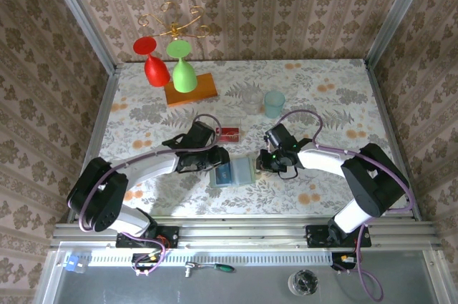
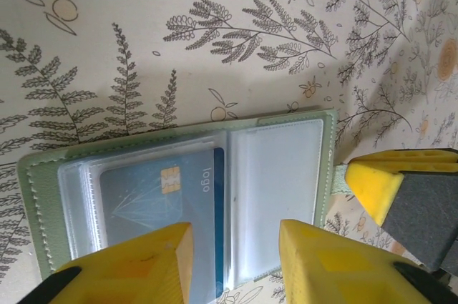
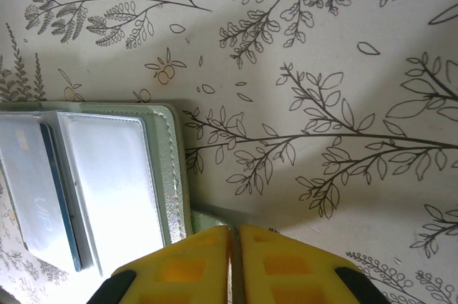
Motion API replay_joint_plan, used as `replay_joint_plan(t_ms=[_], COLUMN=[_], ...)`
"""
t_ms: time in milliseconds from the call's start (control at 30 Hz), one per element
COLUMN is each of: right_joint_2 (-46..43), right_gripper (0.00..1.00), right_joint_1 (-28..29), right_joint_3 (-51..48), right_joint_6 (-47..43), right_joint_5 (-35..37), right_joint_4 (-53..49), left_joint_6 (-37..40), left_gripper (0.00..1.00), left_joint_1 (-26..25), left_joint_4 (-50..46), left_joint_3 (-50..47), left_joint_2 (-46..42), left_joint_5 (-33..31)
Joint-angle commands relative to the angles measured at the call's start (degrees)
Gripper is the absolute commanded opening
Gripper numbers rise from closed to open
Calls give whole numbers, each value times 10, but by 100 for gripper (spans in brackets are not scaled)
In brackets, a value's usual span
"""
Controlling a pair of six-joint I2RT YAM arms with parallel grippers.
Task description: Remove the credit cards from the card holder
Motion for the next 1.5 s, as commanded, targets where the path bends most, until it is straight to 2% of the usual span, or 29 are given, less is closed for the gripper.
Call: replay_joint_plan(t_ms=[0, 867, 1167, 1467], right_joint_2=[-9, -67, -89, -97], right_gripper=[14, 14, 25, 28], right_joint_1=[-3, -5, -5, 6], right_joint_3=[7, -40, -29, 36], right_joint_6=[-12, 12, 4, -11], right_joint_5=[25, 48, 64, 75], right_joint_4=[-30, -40, -73, -120], left_joint_6=[17, 37, 37, 41], left_gripper=[38, 38, 38, 37], left_joint_1=[3, 10, 12, 13], left_joint_4=[-18, -12, -1, 6], left_joint_3=[-7, -24, -30, -42], left_joint_2=[-10, -16, -16, -26], left_joint_5=[-6, 0, 7, 10])
